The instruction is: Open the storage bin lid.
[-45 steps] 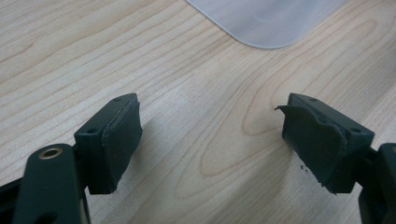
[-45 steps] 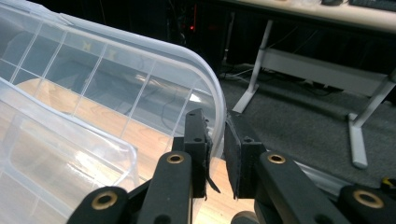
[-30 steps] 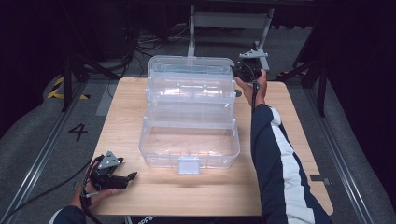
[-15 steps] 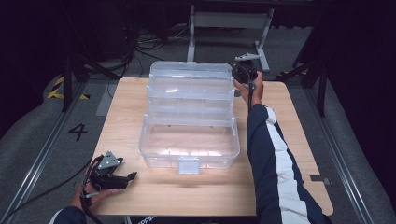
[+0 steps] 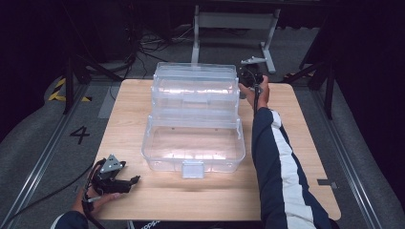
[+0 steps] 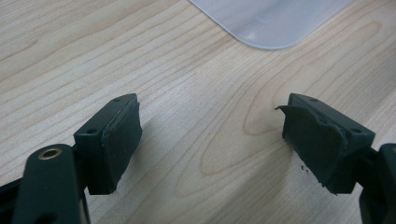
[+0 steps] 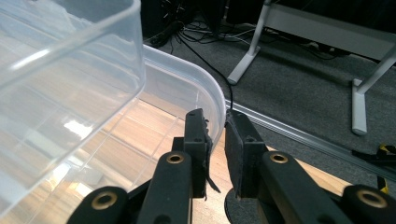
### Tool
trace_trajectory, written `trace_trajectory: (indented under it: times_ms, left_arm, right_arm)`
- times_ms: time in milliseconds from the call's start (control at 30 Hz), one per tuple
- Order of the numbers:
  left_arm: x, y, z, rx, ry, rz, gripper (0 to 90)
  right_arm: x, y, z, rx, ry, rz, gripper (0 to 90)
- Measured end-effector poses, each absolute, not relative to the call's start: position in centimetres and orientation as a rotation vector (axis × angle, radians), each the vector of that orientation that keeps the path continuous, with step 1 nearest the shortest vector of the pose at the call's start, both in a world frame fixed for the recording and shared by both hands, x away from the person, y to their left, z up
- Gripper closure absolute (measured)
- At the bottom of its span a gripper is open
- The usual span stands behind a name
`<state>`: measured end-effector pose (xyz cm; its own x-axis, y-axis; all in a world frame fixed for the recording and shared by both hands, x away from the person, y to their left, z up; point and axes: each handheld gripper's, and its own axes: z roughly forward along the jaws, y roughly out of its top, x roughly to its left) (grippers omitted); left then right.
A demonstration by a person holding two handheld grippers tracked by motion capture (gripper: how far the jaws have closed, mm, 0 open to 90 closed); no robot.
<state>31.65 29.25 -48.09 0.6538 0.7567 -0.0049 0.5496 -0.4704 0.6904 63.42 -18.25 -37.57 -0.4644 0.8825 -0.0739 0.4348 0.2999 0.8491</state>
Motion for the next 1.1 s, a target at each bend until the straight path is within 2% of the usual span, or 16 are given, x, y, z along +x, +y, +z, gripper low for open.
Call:
trace_trajectory:
  times_ms: [533, 1100]
  left_arm:
    - [31.6, 29.2, -48.2, 2.185, 1.019, 0.380, 20.0]
    - [31.7, 29.3, -48.1, 2.200, 1.000, 0.408, 20.0]
  right_arm:
    - [63.1, -18.3, -37.4, 1.150, 2.040, 1.058, 77.4]
    - [61.2, -19.2, -35.7, 1.105, 2.024, 1.050, 76.5]
